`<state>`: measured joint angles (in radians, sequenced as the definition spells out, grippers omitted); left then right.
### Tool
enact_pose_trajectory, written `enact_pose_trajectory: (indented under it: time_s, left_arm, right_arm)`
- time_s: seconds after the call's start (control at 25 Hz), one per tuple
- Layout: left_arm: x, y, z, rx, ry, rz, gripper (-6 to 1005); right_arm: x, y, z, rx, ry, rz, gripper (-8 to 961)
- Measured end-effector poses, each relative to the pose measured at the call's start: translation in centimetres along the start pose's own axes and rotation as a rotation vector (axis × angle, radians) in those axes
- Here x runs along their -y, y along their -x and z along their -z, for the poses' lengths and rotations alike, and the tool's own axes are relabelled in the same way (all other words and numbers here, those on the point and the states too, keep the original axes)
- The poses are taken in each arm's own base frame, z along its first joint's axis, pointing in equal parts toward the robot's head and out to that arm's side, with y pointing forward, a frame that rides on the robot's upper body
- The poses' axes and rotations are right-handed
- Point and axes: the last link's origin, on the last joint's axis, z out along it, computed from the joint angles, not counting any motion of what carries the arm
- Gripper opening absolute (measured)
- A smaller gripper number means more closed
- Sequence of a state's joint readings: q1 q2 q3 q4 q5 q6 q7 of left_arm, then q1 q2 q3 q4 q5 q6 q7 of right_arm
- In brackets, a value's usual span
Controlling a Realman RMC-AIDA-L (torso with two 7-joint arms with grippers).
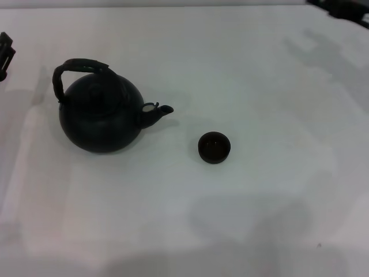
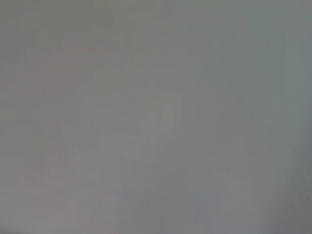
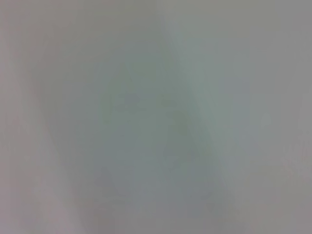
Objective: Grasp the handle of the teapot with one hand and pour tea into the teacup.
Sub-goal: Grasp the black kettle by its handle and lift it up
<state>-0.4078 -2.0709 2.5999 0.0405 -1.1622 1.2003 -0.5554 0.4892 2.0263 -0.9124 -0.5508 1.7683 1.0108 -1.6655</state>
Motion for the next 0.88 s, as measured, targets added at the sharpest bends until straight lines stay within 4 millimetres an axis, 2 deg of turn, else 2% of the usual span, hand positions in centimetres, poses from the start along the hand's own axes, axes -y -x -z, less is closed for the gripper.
enact_pose_trajectory:
  time_s: [0.08,0.28,0.4,0.6,0.64,0.68,0.88]
  left_arm:
    - [-0.2,-0.1,0.0,-0.007,0.008,0.001,817]
    - [-0.2,-0.3,1.0,-0.044,0.019,0.006,817]
    - [0.2,-0.4,2.2,-0.069,0.019,0.007,817]
    - [0.9,-0.3,5.6,-0.105,0.017,0.003,816]
    - [1.1,-0.1,7.3,-0.111,0.025,-0.001,816]
    - [1.1,-0.1,7.3,-0.111,0.025,-0.001,816]
    - [0.9,0.6,10.6,-0.078,0.089,-0.028,816]
  right_arm:
    - [1.3,-0.7,0.9,0.088,-0.090,0.059,784]
    - [2.8,-2.4,3.2,0.277,-0.329,0.356,784]
    - [3.3,-2.6,3.8,0.297,-0.411,0.418,784]
    - [4.5,-2.5,4.7,0.308,-0.494,0.396,784]
    - [4.7,-2.4,4.9,0.314,-0.507,0.383,784]
    - [4.9,-2.3,5.1,0.321,-0.522,0.369,784]
    - [5.7,-1.9,5.5,0.340,-0.558,0.331,784]
